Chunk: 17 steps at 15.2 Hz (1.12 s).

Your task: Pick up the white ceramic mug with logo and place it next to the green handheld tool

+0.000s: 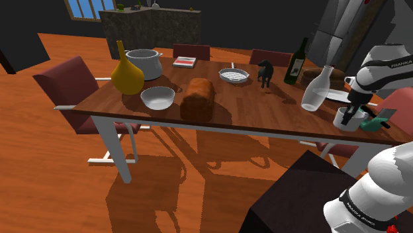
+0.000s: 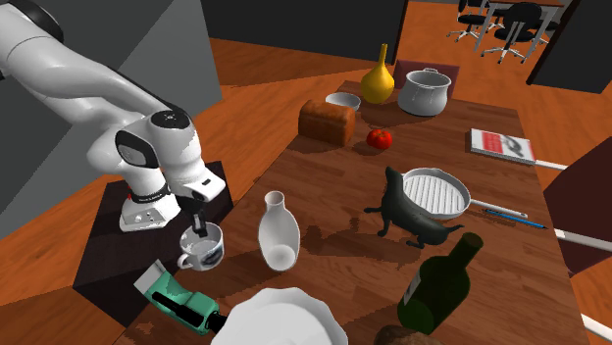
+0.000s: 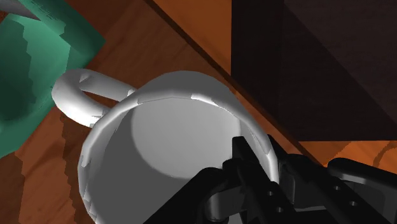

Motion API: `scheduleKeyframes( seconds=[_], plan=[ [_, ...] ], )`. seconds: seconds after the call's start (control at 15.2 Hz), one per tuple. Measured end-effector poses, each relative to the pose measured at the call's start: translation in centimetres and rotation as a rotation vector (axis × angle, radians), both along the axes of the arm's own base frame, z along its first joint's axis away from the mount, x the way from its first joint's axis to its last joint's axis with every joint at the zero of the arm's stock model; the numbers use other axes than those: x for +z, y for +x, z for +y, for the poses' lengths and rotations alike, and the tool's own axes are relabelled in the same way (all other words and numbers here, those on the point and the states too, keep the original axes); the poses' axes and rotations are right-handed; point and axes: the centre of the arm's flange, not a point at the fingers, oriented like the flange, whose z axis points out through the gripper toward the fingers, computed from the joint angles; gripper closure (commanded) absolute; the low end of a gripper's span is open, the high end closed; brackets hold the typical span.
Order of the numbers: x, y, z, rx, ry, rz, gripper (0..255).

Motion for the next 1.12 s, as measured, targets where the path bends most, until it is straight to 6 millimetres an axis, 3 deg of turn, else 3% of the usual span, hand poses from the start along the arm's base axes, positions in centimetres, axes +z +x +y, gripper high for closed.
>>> scheduleKeyframes(
  seconds=[0.2, 0.59, 0.66, 1.12],
  plan=[
    [-1.22, 0.09, -0.05, 0.0, 0.0, 0.0, 255],
    [-1.43, 0.11, -0.08, 0.0, 0.0, 0.0, 255],
    [-1.43, 0.11, -0.08, 0.0, 0.0, 0.0, 0],
    [-0.9, 0.23, 0.0, 0.0, -0.001, -0.001, 0]
  ],
)
